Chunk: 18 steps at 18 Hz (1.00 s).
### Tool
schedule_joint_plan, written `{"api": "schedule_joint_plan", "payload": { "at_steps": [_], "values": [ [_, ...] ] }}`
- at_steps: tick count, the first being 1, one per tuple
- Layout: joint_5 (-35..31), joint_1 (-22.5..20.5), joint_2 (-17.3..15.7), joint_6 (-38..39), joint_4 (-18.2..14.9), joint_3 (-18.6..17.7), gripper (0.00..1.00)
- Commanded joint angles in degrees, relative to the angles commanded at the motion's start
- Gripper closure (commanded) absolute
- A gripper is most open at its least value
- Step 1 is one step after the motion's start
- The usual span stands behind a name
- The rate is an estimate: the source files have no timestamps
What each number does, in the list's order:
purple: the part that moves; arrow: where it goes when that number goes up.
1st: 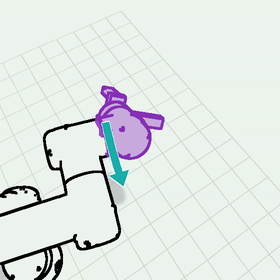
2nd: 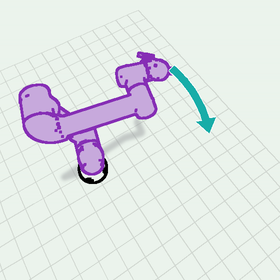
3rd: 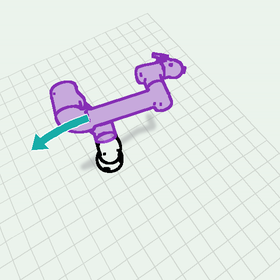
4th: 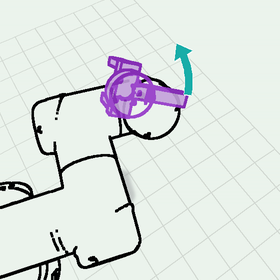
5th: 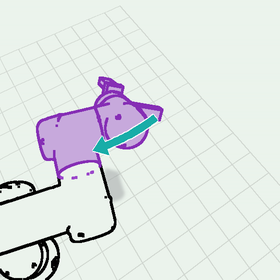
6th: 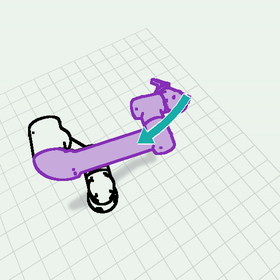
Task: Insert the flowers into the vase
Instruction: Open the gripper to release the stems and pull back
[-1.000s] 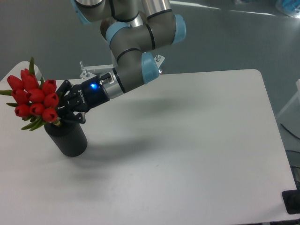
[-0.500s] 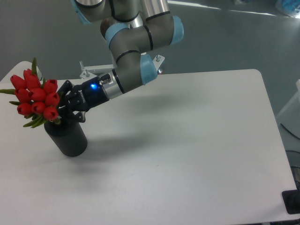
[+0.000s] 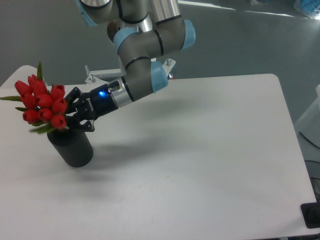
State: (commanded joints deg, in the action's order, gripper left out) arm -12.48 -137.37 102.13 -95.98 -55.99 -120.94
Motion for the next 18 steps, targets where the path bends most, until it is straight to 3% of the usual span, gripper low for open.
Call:
{"api": "schedule_joint_plan", "payload": {
  "at_steps": [5, 18],
  "values": [
    [0.00, -0.61, 0.79, 0.00, 0.62, 0.09, 0.20],
    [0.09, -4.92, 0.44, 0.09, 0.53, -0.44, 0.17]
  ]
}}
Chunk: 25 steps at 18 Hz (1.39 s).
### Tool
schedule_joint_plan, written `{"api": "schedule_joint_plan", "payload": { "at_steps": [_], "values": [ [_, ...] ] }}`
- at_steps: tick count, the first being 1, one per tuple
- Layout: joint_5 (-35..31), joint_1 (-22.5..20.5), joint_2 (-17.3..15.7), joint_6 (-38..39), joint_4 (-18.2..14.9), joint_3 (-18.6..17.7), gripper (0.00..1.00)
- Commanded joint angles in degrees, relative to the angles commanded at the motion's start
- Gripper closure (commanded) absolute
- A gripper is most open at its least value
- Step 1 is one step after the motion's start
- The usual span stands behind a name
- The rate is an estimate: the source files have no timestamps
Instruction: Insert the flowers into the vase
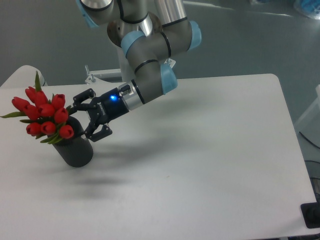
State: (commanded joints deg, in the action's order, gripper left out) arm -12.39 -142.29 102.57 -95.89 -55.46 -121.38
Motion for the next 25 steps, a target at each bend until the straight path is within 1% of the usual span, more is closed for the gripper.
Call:
{"api": "schedule_joint_plan", "payload": {
  "at_steps": [11, 14, 15, 16, 19, 22, 23, 25],
  "values": [
    [0.09, -7.20, -0.18, -0.18, 0.00, 0.61, 0.16],
    [0.09, -8.70, -0.09, -0.18, 0.00, 1.14, 0.10],
    [0.00, -9.05, -0.09, 0.00, 0.00, 1.32, 0.06],
    [0.09, -9.32, 0.09, 0.26, -0.09, 1.75, 0.00],
    [0.00, -9.76, 1.57, 0.70, -0.09, 3.60, 0.00],
    [-0.96, -11.43, 3.07, 0.97, -0.09, 5.44, 0.00],
    [-2.45, -11.60, 3.77, 0.97, 0.00, 6.41, 0.00],
    [-7.71, -13.79, 6.05, 0.97, -0.09, 9.48, 0.00]
  ]
}}
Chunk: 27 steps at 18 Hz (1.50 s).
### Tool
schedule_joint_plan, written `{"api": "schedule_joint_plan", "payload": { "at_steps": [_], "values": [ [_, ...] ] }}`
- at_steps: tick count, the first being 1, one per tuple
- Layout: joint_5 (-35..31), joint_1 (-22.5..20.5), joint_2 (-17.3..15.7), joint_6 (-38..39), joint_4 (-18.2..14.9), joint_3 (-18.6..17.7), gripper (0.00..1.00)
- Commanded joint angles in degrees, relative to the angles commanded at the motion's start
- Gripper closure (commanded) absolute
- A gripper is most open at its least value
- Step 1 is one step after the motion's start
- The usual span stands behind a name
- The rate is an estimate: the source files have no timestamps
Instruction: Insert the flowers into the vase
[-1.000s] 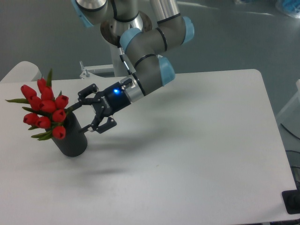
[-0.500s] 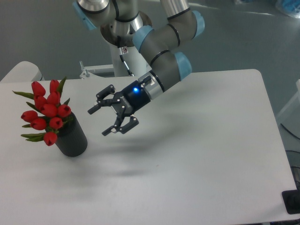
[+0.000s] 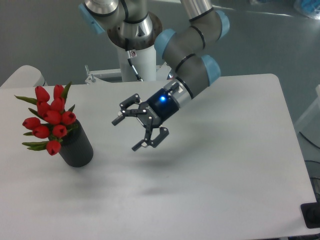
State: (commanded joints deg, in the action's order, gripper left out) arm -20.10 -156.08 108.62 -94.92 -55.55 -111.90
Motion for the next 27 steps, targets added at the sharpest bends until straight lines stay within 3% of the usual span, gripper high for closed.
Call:
{"api": "schedule_joint_plan", "payload": {
  "at_steps": [7, 12, 17, 20, 23, 27],
  "values": [
    [-24.08, -1.24, 3.43, 4.30, -0.44, 10.99, 0.00],
    [-37.00, -0.98, 5.19, 5.01, -0.35, 15.39, 0.00],
    [-49.14, 2.00, 8.71, 4.22, -1.05, 22.07, 0.00],
    [-57.74, 4.64, 10.29, 4.04, -4.03, 25.23, 0.00],
    [-61.90, 6.66, 11.96, 4.04, -8.34, 28.75, 0.00],
    [-67.16, 8.94, 13.10, 3.96, -8.88, 30.16, 0.00]
  ]
}}
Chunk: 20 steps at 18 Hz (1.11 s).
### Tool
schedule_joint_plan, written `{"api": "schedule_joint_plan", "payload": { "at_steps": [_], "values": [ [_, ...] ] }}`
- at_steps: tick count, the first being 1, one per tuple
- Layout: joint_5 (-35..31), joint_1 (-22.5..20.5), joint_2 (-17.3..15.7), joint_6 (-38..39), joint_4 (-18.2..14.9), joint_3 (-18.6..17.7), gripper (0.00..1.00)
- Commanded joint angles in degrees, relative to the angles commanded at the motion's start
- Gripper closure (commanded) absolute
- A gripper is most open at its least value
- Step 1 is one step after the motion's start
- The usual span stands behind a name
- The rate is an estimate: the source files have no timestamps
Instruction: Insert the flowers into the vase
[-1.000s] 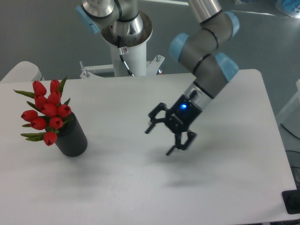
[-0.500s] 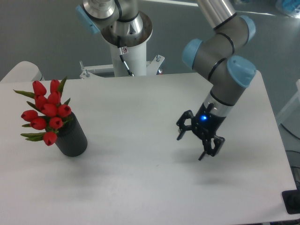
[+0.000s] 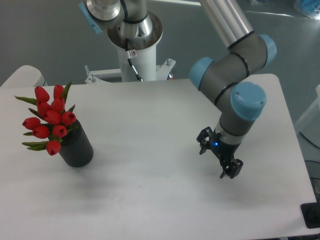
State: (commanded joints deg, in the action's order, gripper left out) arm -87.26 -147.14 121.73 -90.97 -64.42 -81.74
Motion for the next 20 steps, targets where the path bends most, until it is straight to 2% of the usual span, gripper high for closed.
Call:
{"api": "schedule_joint_plan", "payload": {
  "at_steps": [4, 9, 20],
  "values": [
    [-5.55, 2.38, 0.97, 0.00, 0.09, 0.18, 0.00],
    [-5.73, 2.38, 0.97, -3.34, 0.00, 0.27, 0.00],
    [-5.73, 2.38, 0.79, -3.43, 0.26, -0.35, 0.00]
  ]
}}
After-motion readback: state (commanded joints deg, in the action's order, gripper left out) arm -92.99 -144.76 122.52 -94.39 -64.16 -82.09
